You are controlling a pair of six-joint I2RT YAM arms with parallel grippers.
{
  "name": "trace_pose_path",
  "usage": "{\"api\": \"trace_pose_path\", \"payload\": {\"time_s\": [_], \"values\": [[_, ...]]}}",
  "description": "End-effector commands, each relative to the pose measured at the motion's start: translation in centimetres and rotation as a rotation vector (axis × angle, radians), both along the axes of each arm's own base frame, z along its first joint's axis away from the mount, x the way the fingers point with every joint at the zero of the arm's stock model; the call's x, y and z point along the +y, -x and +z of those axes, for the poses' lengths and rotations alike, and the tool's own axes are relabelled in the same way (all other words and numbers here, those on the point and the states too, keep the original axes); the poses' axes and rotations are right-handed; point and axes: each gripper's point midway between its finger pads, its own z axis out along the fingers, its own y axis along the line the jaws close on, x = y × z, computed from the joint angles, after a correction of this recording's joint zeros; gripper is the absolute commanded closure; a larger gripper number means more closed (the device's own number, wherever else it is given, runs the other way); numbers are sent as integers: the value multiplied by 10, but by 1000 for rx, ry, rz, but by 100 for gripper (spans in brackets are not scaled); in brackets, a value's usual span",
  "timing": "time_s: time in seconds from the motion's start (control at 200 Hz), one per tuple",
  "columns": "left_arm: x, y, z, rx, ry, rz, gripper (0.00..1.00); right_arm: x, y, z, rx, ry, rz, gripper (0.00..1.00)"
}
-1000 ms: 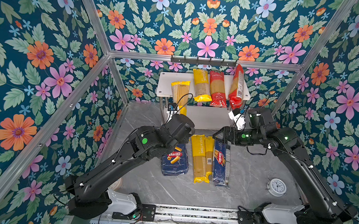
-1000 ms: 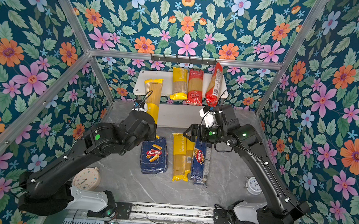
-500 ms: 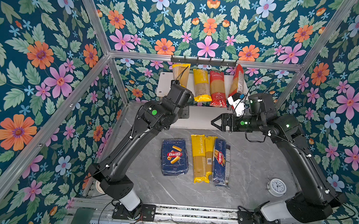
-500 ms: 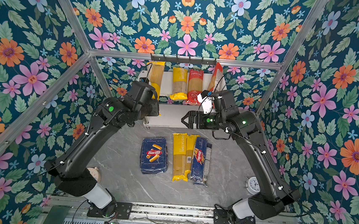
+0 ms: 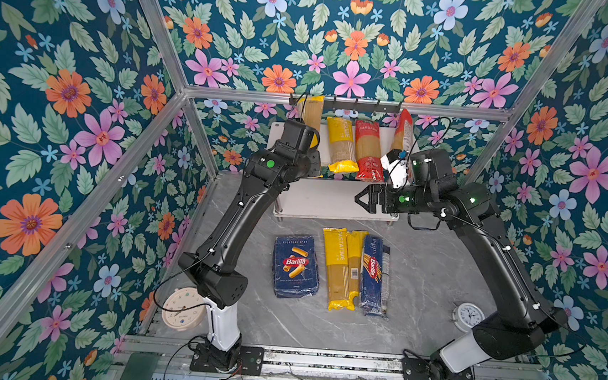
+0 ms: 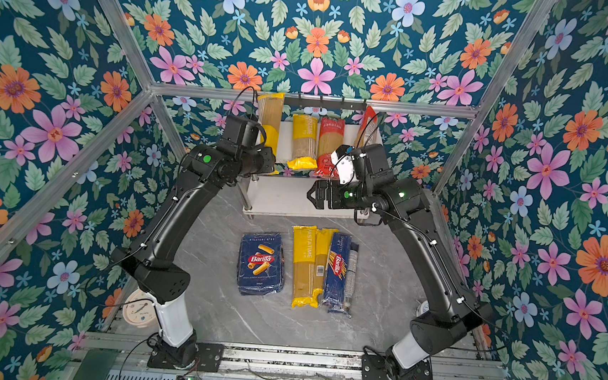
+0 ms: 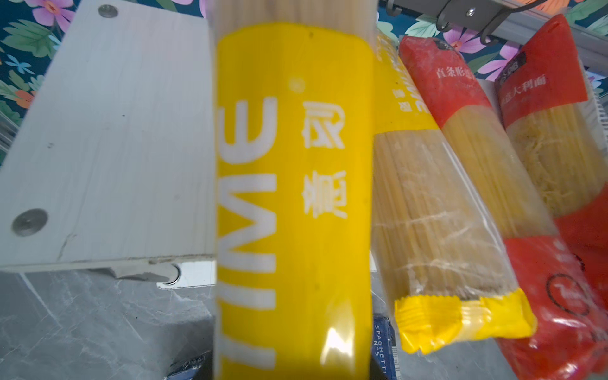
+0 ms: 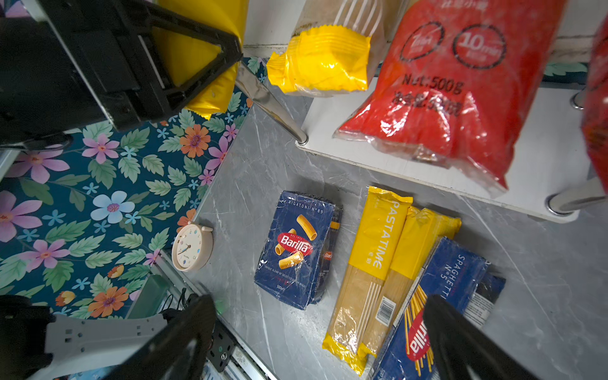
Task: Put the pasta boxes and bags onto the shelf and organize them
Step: 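Carry the upright Pastatime bag up to the upper shelf with the left gripper, then stand the Pastatime bag on the upper shelf beside the other yellow bag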
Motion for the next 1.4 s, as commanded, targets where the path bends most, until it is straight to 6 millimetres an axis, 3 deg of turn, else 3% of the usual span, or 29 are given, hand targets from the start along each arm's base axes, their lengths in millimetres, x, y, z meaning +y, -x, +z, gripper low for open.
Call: {"api": "trace_pose_path", "payload": {"time_s": [0.0,0.735,0.78,0.85,0.895,0.915,1.15,1.4], "values": [[-8,-19,39,-147,102,-14,100,-2,-6,1,-24,20,-8,1],[-12,-43,40,-166,176,-68,100,-11,-14,-14,7,39,-60,1],[-12,-44,40,-165,179,-75,84,-12,-14,-14,7,38,-65,1],[-12,-44,40,-167,174,-79,33,-12,-14,-15,12,38,-69,1],[-13,-44,41,-172,172,-90,7,-13,-14,-16,15,36,-71,1],[-13,-44,41,-173,171,-94,2,-13,-14,-16,16,36,-73,1],[-15,-44,36,-155,174,-116,0,-17,-11,-16,20,44,-88,1],[-2,-18,44,-146,170,-113,0,-25,-2,-14,27,53,-105,1]]}}
